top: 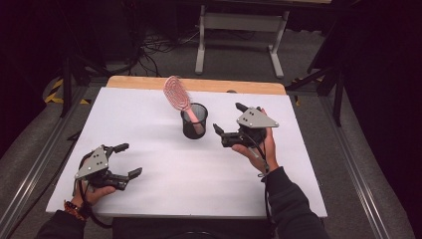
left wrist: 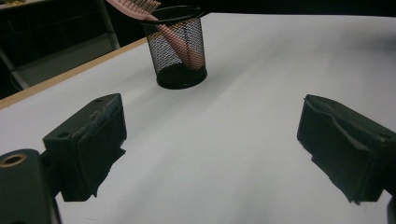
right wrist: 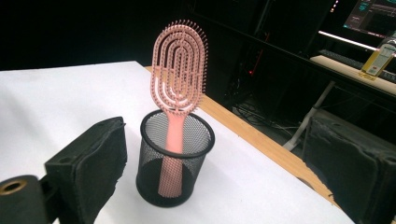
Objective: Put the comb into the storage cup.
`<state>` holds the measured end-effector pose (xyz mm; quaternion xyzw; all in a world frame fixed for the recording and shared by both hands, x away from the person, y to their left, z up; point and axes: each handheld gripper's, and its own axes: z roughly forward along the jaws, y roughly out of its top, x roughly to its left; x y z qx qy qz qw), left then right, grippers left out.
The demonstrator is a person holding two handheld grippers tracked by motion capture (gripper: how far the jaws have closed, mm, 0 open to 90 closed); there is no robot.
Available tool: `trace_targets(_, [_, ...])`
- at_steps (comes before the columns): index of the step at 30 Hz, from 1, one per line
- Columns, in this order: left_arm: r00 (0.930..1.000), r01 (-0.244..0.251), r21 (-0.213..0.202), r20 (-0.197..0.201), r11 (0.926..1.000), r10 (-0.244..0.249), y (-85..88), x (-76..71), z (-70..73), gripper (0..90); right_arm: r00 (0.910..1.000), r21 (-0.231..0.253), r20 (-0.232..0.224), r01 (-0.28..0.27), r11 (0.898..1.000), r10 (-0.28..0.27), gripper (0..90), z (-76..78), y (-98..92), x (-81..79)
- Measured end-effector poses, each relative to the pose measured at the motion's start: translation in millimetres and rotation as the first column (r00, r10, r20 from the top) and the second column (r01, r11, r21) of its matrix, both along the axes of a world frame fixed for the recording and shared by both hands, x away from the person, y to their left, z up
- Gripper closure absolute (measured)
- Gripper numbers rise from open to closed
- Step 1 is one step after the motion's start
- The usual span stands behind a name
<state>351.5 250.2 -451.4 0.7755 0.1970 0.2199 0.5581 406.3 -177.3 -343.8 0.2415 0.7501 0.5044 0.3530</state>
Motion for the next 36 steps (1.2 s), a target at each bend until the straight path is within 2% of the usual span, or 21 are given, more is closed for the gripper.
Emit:
trace_targets(9, [1.0000, 0.001, 0.002, -0.001, 1.0000, -0.001, -0.9, 0.1, -0.6, 9.2, 0.9999, -0.022, 0.004, 0.011, 1.000, -0.011, 7.5, -5.7, -18.0, -6.0])
trace_targets(15, [1.0000, 0.000, 0.001, -0.002, 1.0000, 0.000, -0.4, 0.1, -0.5, 9.1, 0.9999, -0.041, 0.009, 0.013, 0.999, -0.013, 7.5, -7.7, -22.5, -9.5])
trace_targets(36, [1.0000, -0.002, 0.002, 0.002, 1.0000, 0.002, -0.4, -0.6, 0.0, 9.1, 0.9993, -0.044, 0.031, 0.024, 0.999, -0.022, 7.4, -25.2, -34.8, -31.2])
